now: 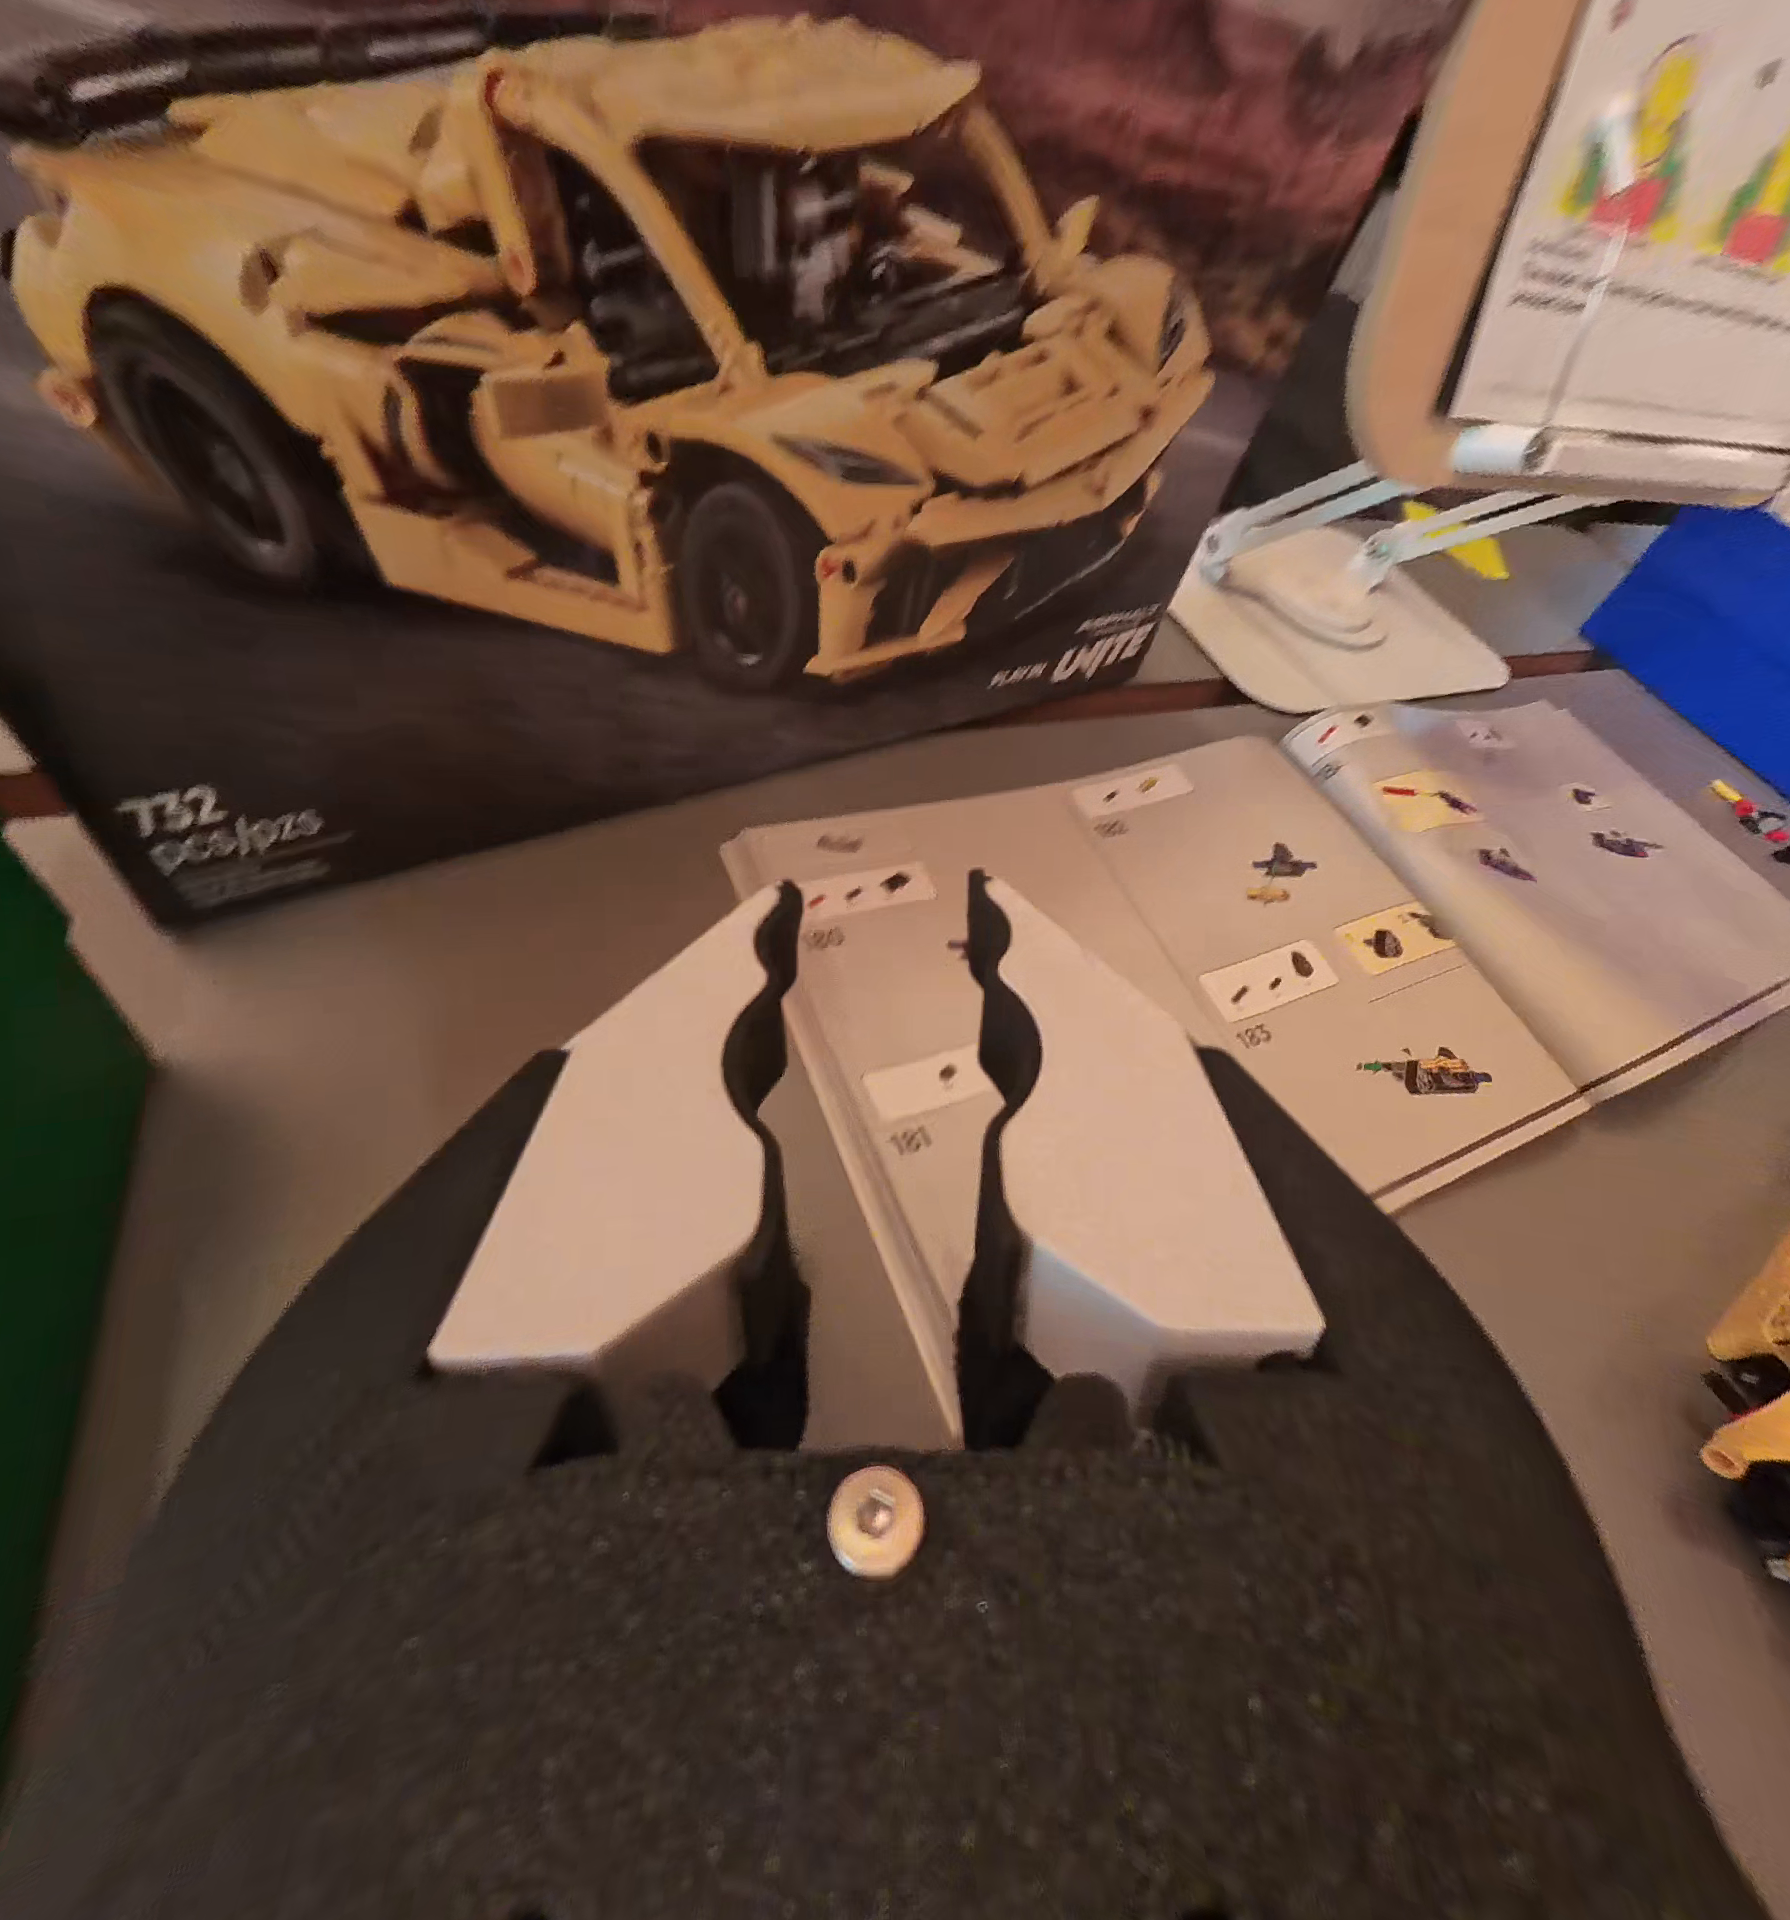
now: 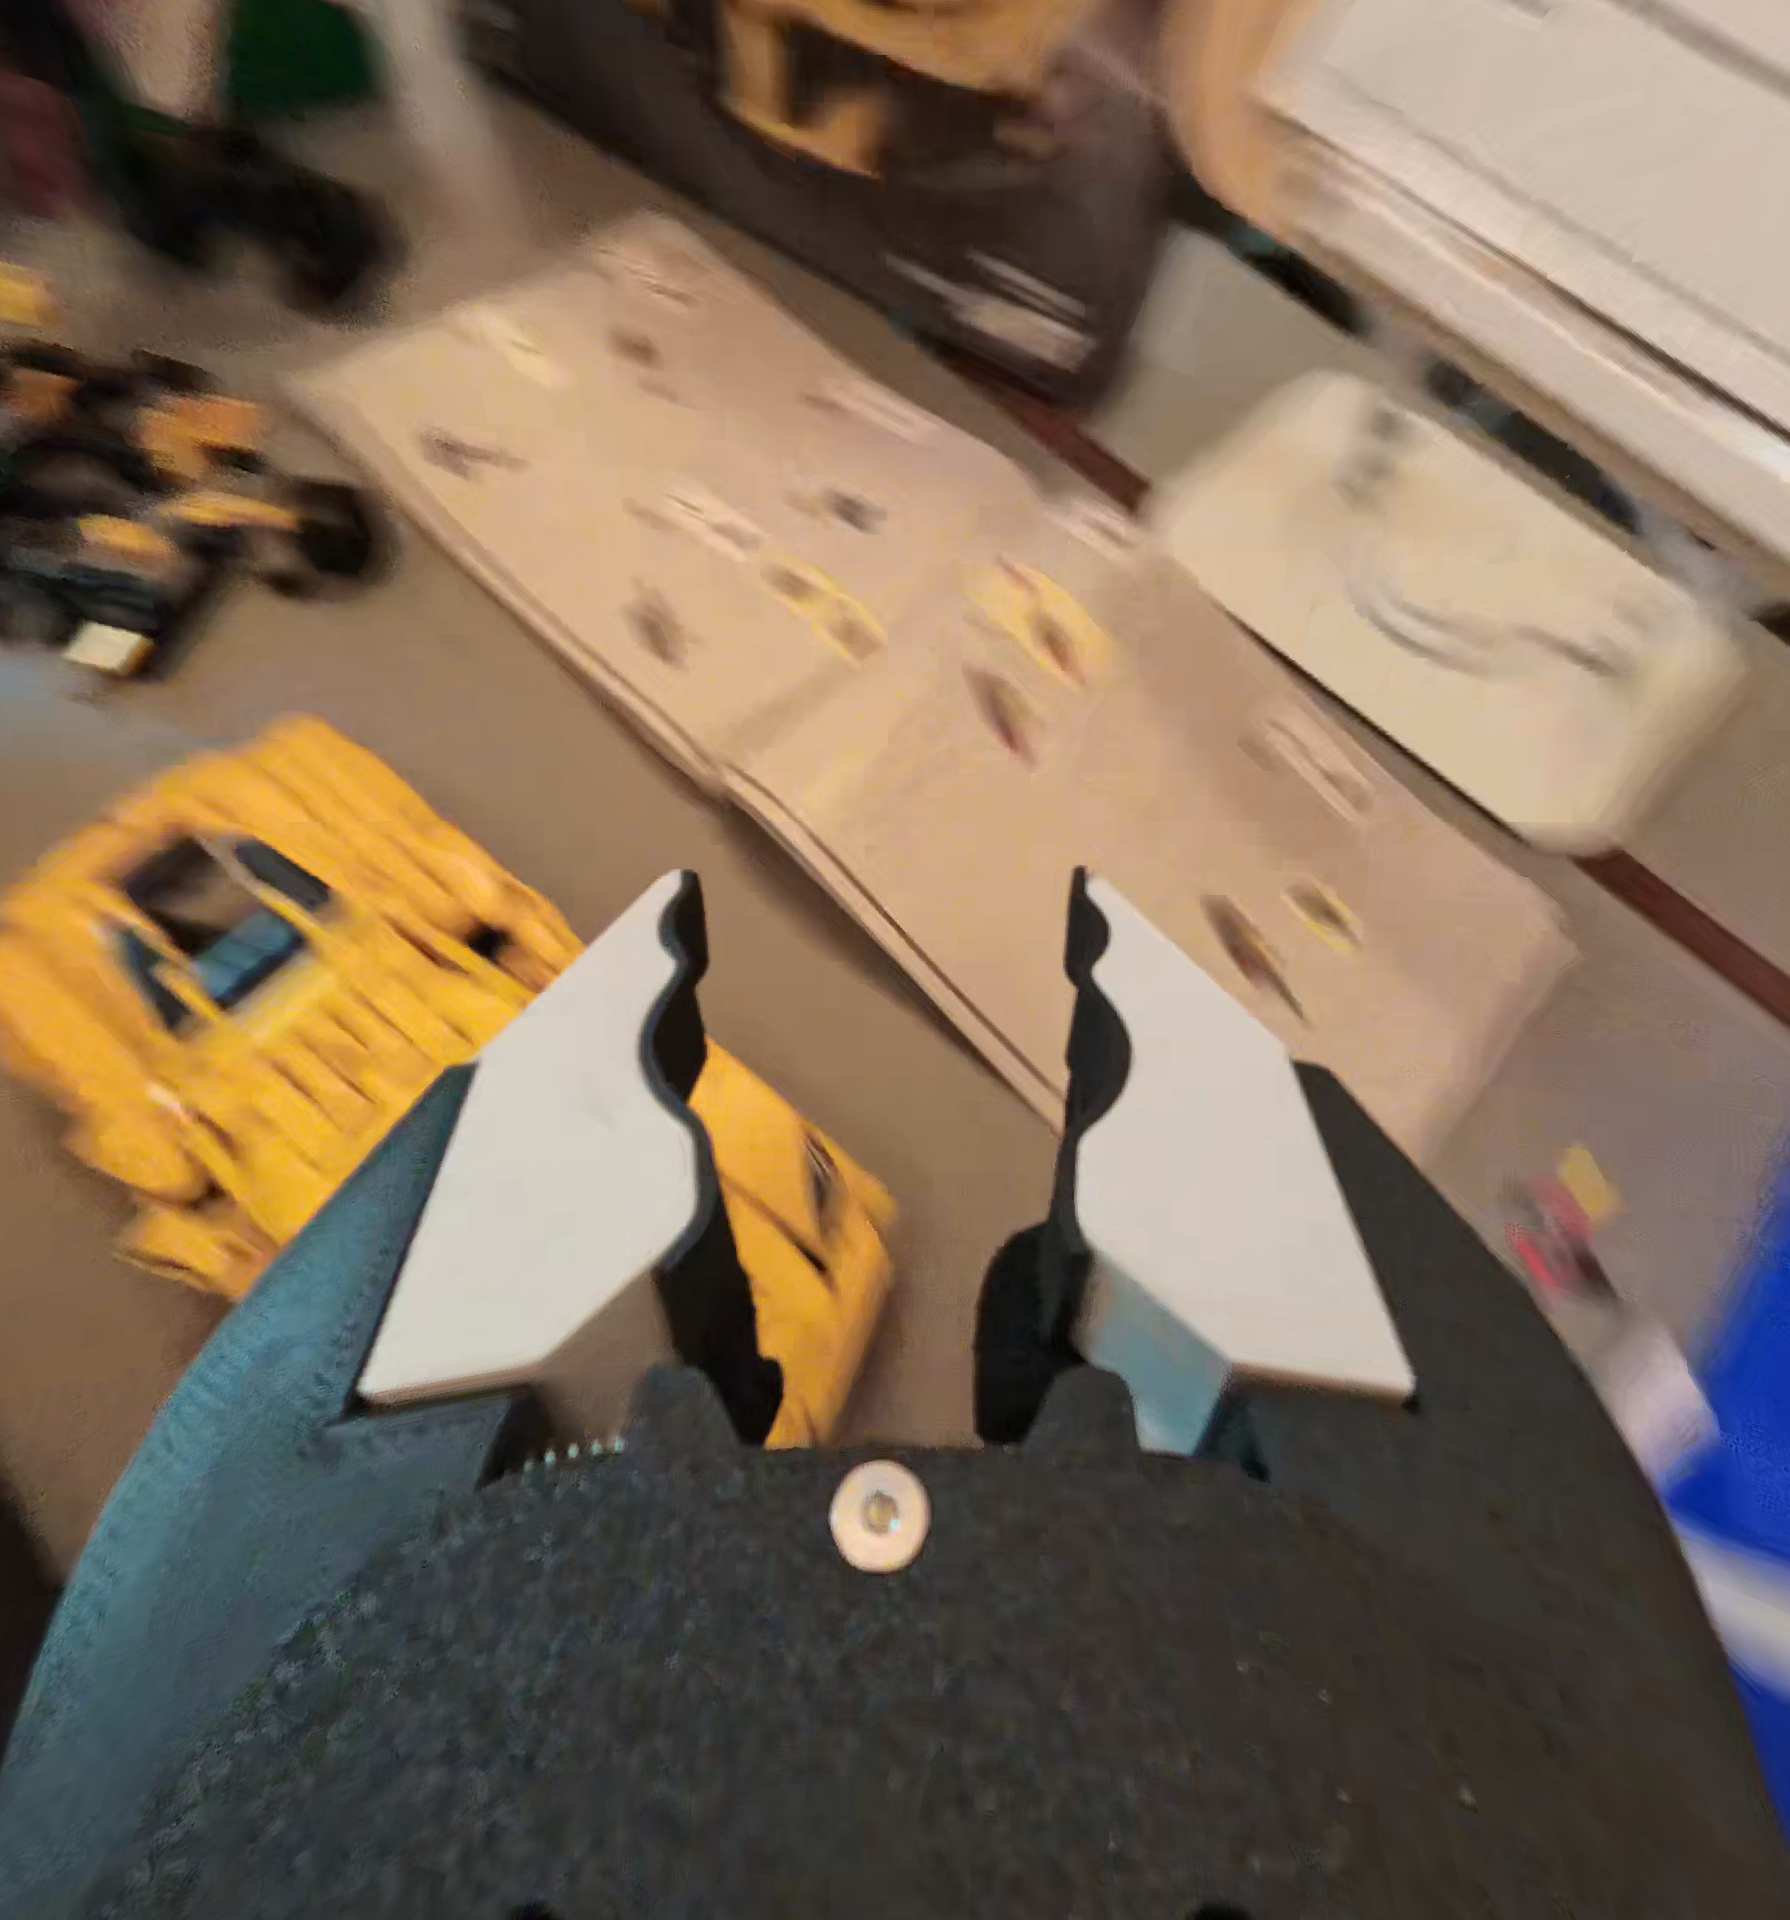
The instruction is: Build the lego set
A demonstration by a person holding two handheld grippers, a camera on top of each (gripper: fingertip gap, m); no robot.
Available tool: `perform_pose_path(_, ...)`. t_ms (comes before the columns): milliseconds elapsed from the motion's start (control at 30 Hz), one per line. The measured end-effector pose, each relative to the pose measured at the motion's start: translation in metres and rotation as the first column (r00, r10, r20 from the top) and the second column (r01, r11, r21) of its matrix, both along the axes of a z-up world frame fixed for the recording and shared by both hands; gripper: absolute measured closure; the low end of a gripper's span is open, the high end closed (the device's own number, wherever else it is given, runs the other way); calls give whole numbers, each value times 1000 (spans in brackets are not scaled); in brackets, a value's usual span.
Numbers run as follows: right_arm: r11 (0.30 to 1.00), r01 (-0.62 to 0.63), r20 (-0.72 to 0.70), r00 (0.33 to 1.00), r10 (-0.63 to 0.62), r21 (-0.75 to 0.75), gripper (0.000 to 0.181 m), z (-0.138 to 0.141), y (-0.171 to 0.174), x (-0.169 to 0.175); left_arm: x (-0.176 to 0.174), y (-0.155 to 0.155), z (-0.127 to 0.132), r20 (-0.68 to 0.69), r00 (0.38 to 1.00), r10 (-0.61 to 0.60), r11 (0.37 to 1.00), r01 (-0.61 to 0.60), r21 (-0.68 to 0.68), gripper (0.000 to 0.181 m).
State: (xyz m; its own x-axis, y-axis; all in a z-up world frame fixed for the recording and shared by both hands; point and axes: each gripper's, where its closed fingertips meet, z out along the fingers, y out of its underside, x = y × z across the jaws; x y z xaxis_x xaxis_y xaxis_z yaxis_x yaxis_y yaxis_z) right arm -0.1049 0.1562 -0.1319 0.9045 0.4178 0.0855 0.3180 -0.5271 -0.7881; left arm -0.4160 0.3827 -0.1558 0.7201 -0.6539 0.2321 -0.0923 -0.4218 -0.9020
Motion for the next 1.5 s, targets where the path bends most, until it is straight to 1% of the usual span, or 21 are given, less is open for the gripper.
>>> perform_pose_path(67,976,206,33,977,-208,74,129,-10,-46,70,13,-1,-1,2,999,-33,999,33,42,149)
perform_pose_path(133,946,319,74,944,-322,49,144,-31,-92,118,28,-4,-4,-26,998,-59,997,60,48,149)
perform_pose_path(167,936,352,76,933,-352,19,146,-43,-111,130,37,-6,-4,-33,997,-74,995,76,60,149)
perform_pose_path(267,934,343,-79,933,-350,-97,147,-71,-145,125,55,-11,1,-49,994,-95,988,100,121,149)
perform_pose_path(300,933,324,-91,936,-340,-156,147,-83,-156,122,59,-13,1,-62,993,-102,986,109,129,149)
perform_pose_path(367,924,329,-15,941,-338,-195,150,-100,-171,125,61,-17,0,-90,990,-105,985,116,130,149)
perform_pose_path(433,926,338,-19,938,-346,-170,151,-102,-173,119,62,-19,1,-92,989,-112,984,123,127,149)
perform_pose_path(500,928,352,-30,933,-358,-121,154,-94,-169,116,63,-20,2,-82,989,-124,984,133,116,149)
perform_pose_path(600,910,399,25,917,-399,-112,155,-85,-176,128,62,-20,1,-75,989,-131,986,138,94,149)
perform_pose_path(700,891,450,-56,889,-454,-64,163,-76,-187,133,63,-21,3,-46,989,-142,985,145,92,149)
perform_pose_path(767,850,526,-112,843,-525,-27,155,-79,-190,136,65,-22,5,-28,989,-143,985,145,90,149)
perform_pose_path(833,819,572,-229,805,-548,51,158,-73,-185,124,65,-22,4,-30,990,-140,986,143,91,149)
perform_pose_path(900,763,639,-182,766,-617,99,157,-68,-187,134,62,-21,-1,-58,991,-117,988,122,91,149)
perform_pose_path(967,699,686,-159,727,-668,202,170,-57,-190,148,58,-20,-9,-90,991,-96,992,102,72,149)
perform_pose_path(1000,697,683,-157,730,-665,218,164,-56,-189,150,57,-21,-12,-94,991,-95,993,101,56,149)
perform_pose_path(1100,738,654,-148,756,-637,165,157,-65,-185,146,56,-23,-9,-69,993,-101,993,105,52,149)
perform_pose_path(1200,759,629,-89,776,-624,166,158,-69,-180,144,48,-18,-10,-99,992,-76,994,83,70,149)
perform_pose_path(1333,796,595,-41,803,-594,115,156,-79,-173,139,34,-13,-20,-144,989,-24,998,32,53,150)
perform_pose_path(1367,792,601,-45,798,-600,107,152,-80,-174,140,29,-12,-23,-159,987,-7,999,13,42,150)
perform_pose_path(1433,748,647,-71,761,-645,146,147,-73,-179,147,20,-17,-33,-172,985,19,1000,-19,-1,151)
perform_pose_path(1500,718,674,-113,738,-666,174,148,-66,-182,153,17,-22,-38,-146,989,37,999,-40,-22,152)
